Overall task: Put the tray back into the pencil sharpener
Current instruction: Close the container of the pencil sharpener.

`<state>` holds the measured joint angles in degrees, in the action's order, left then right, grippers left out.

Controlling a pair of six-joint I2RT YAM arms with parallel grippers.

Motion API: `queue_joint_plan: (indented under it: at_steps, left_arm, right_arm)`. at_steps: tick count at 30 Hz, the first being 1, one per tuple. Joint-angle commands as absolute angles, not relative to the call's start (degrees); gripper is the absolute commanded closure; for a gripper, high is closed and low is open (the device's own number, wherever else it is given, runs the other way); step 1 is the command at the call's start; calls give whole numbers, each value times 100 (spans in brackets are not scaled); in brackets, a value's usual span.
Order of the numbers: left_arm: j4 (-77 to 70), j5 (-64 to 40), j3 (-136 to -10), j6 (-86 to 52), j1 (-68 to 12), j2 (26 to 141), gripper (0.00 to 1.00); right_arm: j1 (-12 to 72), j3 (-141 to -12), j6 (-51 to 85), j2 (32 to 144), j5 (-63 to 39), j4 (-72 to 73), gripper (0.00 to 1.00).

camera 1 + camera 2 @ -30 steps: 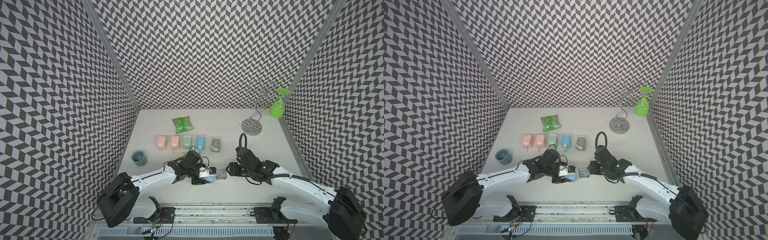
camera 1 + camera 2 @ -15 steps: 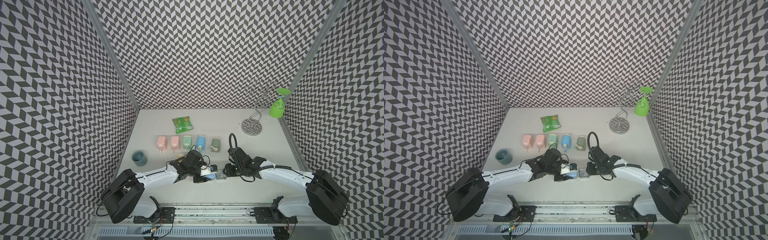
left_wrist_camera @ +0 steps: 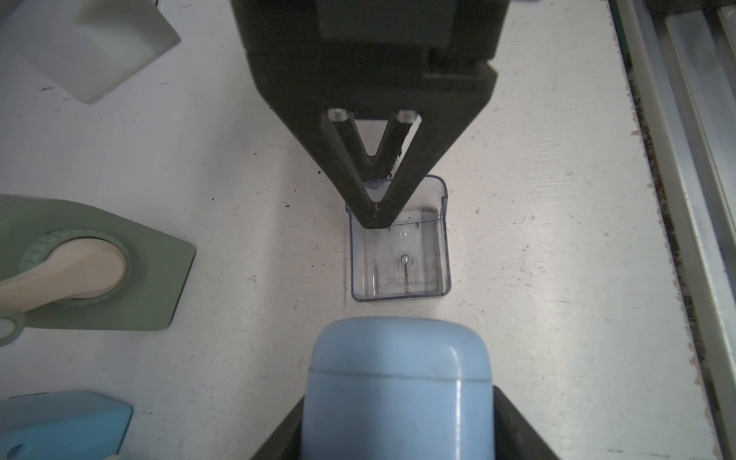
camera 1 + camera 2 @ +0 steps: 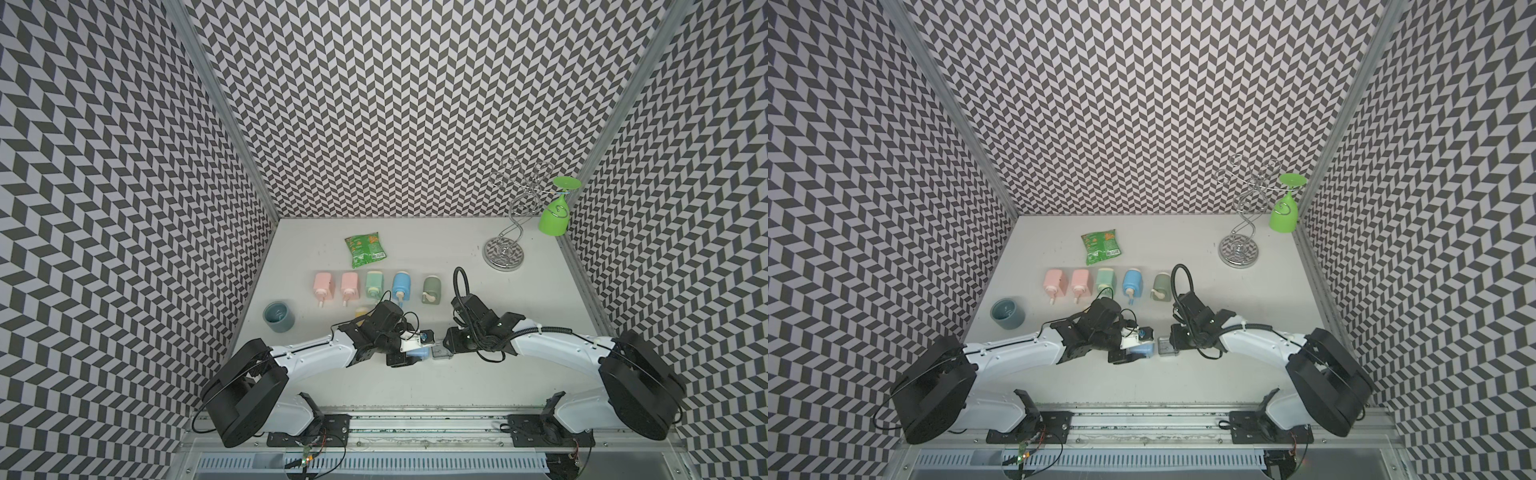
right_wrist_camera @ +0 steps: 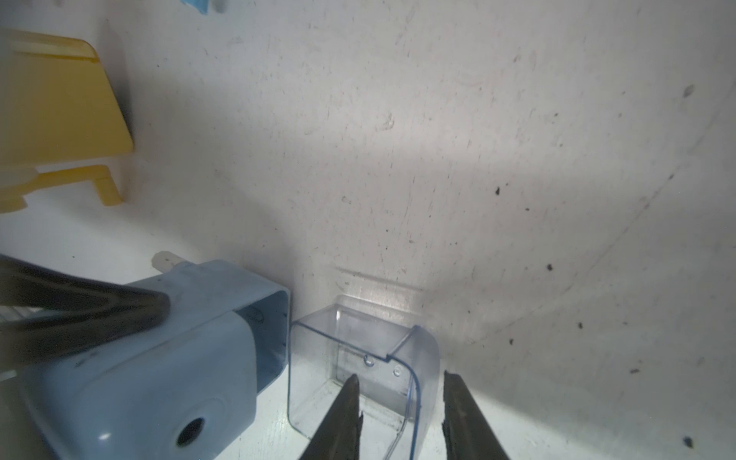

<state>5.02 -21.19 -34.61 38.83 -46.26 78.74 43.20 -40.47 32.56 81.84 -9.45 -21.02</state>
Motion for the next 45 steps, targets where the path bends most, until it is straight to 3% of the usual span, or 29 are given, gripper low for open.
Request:
queue_joint_plan:
  at_steps: [1, 28, 33, 37, 45]
  left_arm:
    - [348, -2163, -3406, 3850, -4640, 7783, 35]
    - [270, -2287, -3270, 3753, -4636, 7589, 45]
    - [242, -2254, -3314, 3633, -4638, 7652, 46]
    - [269, -2220, -3340, 3560, -4651, 7674, 46]
    - [342, -2224, -3319, 3494, -4722, 7635, 46]
  right_arm:
    - [4394, -4098, 3300, 8237, -976, -1890, 65]
    - [4639, -3975, 3762, 8345, -1152, -1422, 74]
    - [4649, -3948, 3823, 8337, -1173, -1472, 74]
    - [4649, -3962, 3823, 8289, -960, -1834, 67]
    - [4649, -3759, 3859, 8199, -1120, -1625, 72]
